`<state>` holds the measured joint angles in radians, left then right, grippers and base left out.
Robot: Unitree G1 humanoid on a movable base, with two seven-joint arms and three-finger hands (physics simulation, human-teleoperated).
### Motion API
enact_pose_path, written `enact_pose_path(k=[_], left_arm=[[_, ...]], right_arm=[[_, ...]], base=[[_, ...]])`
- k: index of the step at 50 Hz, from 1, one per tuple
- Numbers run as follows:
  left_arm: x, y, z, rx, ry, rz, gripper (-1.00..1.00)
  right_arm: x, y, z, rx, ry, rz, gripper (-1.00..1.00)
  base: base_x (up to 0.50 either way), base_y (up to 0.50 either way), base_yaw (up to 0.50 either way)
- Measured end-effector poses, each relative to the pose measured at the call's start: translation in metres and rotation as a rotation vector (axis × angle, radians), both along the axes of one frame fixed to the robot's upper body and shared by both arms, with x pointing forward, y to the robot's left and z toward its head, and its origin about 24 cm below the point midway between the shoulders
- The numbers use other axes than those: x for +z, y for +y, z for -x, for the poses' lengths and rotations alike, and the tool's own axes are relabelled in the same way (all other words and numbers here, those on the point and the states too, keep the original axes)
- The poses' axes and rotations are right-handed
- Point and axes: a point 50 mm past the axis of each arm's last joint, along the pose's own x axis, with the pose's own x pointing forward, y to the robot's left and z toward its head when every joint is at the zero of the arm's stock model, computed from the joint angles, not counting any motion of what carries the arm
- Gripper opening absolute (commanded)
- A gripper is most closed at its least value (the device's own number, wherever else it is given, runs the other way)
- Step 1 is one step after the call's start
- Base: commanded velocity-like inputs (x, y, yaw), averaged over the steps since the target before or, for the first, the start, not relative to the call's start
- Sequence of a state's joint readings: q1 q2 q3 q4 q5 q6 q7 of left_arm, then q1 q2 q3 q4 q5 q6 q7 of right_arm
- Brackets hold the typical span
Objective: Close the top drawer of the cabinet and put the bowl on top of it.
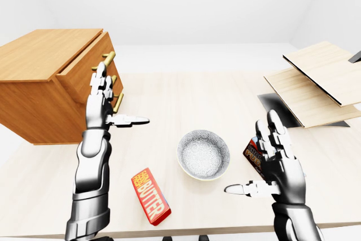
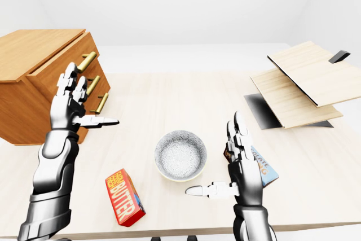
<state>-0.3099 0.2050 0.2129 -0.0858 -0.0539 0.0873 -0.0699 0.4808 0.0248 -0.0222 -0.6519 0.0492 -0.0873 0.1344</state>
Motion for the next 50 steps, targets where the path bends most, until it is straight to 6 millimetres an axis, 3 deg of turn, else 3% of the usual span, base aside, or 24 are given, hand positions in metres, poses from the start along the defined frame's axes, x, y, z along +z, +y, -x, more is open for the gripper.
enact_pose_path(k=[16,39,50], left_arm=[[0.007,0.012,0.003,0.017,-0.028,0.022,1.00],[-0.005,0.020,-0.005,0.041,0.041,0.010,1.00],[-0.002,0.025,-0.005,0.050,0.033,0.012,1.00]], right_arm=[[-0.001,0.001,0.000,0.001,0.005,0.002,1.00],[-0.001,0.000,0.001,0.001,0.004,-0.001,1.00],[0.000,0.001,0.001,0.002,0.003,-0.001,1.00]], base=[[0.00,0.00,0.00],[0.00,0.00,0.00],[0.00,0.00,0.00]])
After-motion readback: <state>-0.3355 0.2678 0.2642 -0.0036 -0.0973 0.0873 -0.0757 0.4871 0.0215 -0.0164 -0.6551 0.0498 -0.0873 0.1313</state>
